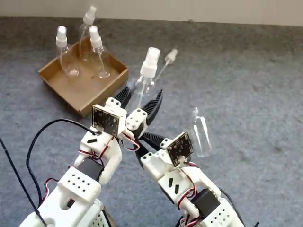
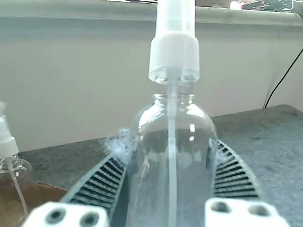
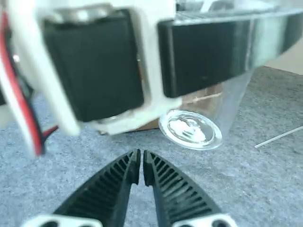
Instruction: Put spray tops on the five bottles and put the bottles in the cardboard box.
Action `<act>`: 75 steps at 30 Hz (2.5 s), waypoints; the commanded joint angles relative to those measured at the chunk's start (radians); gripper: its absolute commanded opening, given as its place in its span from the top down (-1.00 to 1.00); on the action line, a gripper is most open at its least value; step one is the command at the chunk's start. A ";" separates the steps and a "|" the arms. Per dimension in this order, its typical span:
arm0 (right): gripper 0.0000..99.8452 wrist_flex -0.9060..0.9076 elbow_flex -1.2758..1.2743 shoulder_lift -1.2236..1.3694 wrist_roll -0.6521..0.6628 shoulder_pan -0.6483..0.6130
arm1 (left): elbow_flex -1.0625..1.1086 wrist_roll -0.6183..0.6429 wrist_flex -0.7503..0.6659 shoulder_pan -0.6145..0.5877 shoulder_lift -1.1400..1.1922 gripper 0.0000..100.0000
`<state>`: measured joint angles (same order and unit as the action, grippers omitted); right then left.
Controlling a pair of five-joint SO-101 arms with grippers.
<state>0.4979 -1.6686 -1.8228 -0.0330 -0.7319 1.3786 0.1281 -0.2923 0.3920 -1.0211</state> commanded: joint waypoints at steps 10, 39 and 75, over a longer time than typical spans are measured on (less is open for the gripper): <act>0.99 -0.031 -0.130 -0.016 0.011 -0.012 | -0.005 0.226 0.040 0.008 -0.004 0.94; 0.99 -0.033 -0.127 -0.013 0.012 0.154 | -0.002 0.222 0.186 0.084 -0.054 0.94; 0.99 -0.031 -0.127 -0.012 0.012 0.153 | 0.002 0.000 0.442 -0.073 -0.446 0.94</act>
<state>0.4918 -1.6701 -1.8259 -0.0315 -0.5953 1.4354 0.1619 0.1511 0.3828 -1.4645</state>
